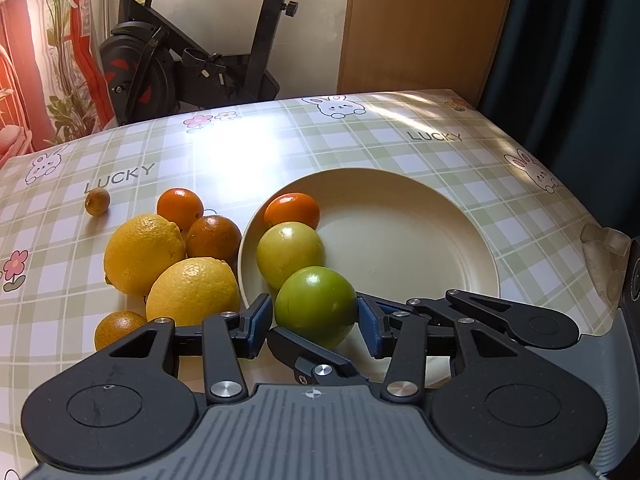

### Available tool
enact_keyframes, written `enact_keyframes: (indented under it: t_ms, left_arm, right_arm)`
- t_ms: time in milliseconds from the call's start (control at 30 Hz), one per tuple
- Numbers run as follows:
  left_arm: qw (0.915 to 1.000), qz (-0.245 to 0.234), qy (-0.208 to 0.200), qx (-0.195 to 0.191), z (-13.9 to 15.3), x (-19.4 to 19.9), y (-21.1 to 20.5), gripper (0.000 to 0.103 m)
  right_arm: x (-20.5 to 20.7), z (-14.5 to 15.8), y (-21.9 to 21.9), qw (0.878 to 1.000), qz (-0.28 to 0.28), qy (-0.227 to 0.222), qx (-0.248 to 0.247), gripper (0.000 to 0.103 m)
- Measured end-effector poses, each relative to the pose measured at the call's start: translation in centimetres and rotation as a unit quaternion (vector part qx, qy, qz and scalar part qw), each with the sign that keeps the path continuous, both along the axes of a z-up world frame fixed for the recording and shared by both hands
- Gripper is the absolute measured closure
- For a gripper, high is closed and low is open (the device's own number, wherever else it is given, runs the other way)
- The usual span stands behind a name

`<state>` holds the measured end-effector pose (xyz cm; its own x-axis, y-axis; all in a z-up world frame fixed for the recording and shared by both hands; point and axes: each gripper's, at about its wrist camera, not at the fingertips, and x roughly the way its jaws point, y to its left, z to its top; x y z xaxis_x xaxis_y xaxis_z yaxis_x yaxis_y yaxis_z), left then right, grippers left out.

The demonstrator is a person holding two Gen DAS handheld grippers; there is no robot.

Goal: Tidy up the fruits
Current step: 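Carry the green lime in the left tool over the cream plate, then open the left tool to set the lime on the plate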

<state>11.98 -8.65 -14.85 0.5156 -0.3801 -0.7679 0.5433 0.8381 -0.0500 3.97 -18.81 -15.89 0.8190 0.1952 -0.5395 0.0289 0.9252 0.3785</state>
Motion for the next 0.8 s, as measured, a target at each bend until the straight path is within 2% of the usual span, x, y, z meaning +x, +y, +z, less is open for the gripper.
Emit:
enact_keyframes:
  t_ms: [600, 800]
  left_arm:
    - [0.999, 0.023, -0.017, 0.035, -0.4, 1.4, -0.9, 0.052]
    - [0.9992, 0.027, -0.02, 0.022, -0.1, 1.3, -0.5, 0.051]
  right_arm:
    - [1.7, -0.8, -0.1, 1.0, 0.015, -0.001, 0.008, 0.053]
    - [1.6, -0.7, -0.2, 1.0, 0.011, -0.002, 0.005, 0.051]
